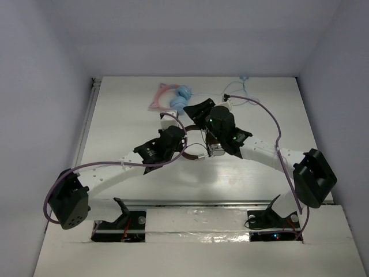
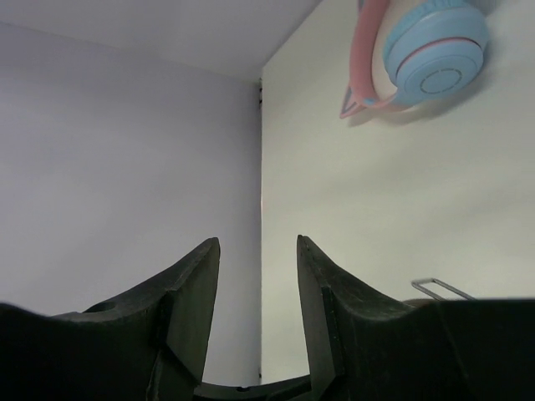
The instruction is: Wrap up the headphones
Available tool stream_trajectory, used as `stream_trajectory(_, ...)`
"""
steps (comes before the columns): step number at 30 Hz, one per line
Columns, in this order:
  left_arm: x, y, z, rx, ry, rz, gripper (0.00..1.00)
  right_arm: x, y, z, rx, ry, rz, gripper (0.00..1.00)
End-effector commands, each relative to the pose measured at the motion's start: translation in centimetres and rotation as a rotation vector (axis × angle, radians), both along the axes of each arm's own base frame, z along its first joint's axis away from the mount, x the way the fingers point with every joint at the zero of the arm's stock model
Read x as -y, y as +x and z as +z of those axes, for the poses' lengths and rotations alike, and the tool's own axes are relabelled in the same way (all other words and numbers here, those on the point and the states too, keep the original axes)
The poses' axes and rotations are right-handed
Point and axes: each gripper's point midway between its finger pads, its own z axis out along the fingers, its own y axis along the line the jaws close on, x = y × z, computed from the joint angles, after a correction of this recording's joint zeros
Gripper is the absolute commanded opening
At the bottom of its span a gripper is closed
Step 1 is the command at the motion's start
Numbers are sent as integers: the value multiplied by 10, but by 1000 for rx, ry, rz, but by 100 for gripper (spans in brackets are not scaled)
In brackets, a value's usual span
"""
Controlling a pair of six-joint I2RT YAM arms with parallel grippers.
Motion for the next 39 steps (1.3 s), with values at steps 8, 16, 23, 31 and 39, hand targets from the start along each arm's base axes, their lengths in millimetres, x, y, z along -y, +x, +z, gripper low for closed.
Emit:
stream_trajectory(8,30,3,43,32,-95,-98,0,48,-7,99,245,-180,-66,33)
stream_trajectory(16,50,21,33,26,-53,-130,0,149,-48,80,208,-510,-248,0)
stream_trajectory(23,66,55,7,37,-13,-111,0,210,-102,59,166,-528,-302,0)
stream_trajectory(31,62,102,-11,80,-31,-33,0,214,-128,35,158,-499,-219,0)
stream_trajectory(39,71,139,-25,119,-27,-53,0,207,-132,19,143,-490,-170,0)
